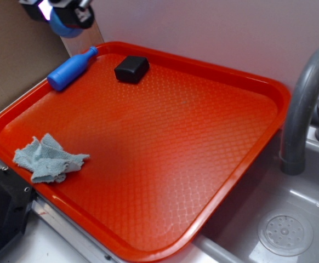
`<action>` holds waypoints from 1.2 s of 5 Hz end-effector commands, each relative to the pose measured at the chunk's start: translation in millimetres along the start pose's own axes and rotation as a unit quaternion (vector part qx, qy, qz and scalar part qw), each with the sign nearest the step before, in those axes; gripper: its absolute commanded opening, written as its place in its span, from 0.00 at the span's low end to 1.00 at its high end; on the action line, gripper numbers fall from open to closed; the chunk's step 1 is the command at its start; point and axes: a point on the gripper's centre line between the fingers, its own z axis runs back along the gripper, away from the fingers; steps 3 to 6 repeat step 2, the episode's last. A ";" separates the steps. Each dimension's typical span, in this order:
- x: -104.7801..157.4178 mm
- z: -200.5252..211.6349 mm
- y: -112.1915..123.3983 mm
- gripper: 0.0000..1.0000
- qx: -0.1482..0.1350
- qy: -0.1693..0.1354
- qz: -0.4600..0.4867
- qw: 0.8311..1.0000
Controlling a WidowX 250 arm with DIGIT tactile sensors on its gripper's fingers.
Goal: Grab the blue ball.
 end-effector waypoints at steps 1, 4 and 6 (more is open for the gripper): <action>0.1 18.3 -5.1 0.00 -0.005 0.020 0.009 1.000; -2.5 23.5 -4.6 0.00 -0.008 0.007 0.018 1.000; -2.5 23.5 -4.6 0.00 -0.008 0.007 0.018 1.000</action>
